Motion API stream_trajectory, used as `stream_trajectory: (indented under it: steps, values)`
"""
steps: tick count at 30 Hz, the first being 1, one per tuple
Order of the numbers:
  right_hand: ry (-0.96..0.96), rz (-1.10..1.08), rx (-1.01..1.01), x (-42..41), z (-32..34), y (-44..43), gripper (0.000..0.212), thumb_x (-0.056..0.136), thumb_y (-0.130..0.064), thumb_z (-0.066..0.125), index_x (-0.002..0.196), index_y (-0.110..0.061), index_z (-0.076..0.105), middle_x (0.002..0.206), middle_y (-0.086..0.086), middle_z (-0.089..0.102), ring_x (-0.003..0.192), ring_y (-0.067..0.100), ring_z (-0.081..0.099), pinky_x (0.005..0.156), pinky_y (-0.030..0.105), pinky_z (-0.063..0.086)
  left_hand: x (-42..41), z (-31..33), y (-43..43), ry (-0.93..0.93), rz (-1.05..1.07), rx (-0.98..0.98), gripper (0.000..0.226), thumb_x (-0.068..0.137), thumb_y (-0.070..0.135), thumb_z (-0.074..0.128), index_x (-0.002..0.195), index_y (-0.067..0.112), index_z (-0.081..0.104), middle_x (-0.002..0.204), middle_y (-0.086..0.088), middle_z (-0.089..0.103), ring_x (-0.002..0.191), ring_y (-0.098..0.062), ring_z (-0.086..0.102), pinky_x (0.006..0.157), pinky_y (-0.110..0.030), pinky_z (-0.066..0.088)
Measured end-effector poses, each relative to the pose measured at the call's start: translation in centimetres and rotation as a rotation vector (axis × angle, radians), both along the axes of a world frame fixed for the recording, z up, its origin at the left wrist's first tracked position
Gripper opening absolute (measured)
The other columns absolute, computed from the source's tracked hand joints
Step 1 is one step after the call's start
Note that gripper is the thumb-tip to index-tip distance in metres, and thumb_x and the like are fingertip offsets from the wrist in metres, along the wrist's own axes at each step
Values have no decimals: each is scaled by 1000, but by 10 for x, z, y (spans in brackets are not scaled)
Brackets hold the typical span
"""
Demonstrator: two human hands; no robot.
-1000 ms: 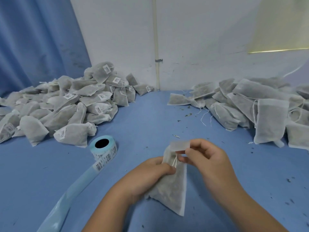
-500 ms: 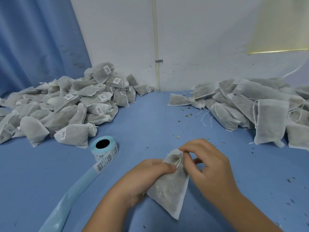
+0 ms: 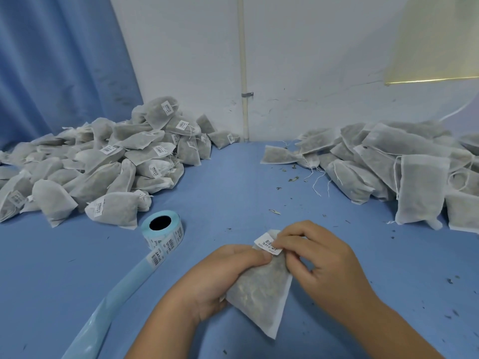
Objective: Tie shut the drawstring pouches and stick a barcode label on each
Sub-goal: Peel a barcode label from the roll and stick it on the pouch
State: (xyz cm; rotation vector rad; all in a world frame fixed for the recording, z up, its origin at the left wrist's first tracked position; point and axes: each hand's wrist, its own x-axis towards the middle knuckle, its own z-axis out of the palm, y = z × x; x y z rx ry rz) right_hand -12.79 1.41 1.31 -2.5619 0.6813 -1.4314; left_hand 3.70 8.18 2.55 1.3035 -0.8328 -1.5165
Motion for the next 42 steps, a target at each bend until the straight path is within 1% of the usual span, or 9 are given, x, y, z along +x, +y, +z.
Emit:
stream_trajectory:
  steps: [10,17,20,23,26,28,31,35,42]
  values:
    - [74,20,13,-4,-1,-3,25,73,2,63,83,-17,76,90,-5,67,76,17,64,58,33,52,2,0,1,-9,-38,-39,24,72,23,68,90,11,78,89,-10,73,78,-19,68,71,-26,52]
    - [171,72,3,-4,1,0,40,69,5,58,91,-22,77,102,-1,66,83,16,60,67,28,49,-7,-6,-2,-152,91,-120,27,80,45,68,88,20,76,89,-4,75,82,-16,70,73,-28,50]
    - [17,127,250,-2,1,5,35,75,-1,56,93,-26,75,105,-12,63,95,6,59,79,21,47,-8,-7,-3,-208,171,-150,23,89,40,65,88,19,74,88,-4,75,79,-16,69,70,-28,49]
    - [-182,95,582,4,2,11,23,82,-22,67,101,-33,65,103,-17,59,99,3,58,79,19,47,-12,-7,-3,-221,231,-188,26,86,38,67,88,13,72,83,-5,72,73,-17,65,66,-28,48]
    - [-215,39,931,8,3,11,43,72,-26,81,108,-30,59,100,-11,61,83,4,62,74,23,52,-16,-8,-2,-234,251,-233,30,84,39,71,88,10,70,80,-7,68,72,-18,63,65,-28,48]
    - [-225,155,1115,6,6,10,32,72,-19,81,100,-21,66,86,-2,69,70,9,66,63,22,53,-18,-7,-1,-199,249,-251,34,79,41,75,87,9,71,81,-8,71,71,-17,65,62,-26,50]
    - [-258,272,1210,2,9,9,20,71,-15,81,89,-12,71,78,6,75,68,14,70,58,18,51,-17,-6,-1,-133,233,-245,38,75,43,77,88,8,73,84,-12,74,73,-20,69,63,-27,53]
    - [-293,315,1276,0,9,8,29,62,-26,81,84,-10,71,85,13,75,76,23,71,67,28,56,-18,-8,-3,-22,212,-235,50,75,44,72,97,-1,72,97,-26,72,81,-28,68,73,-35,53]
    - [-529,562,1557,3,8,10,17,71,-25,73,75,-8,70,86,18,70,77,26,68,66,33,56,-21,-8,-4,68,235,-279,47,72,47,69,89,4,75,90,-18,74,76,-23,71,61,-27,54]
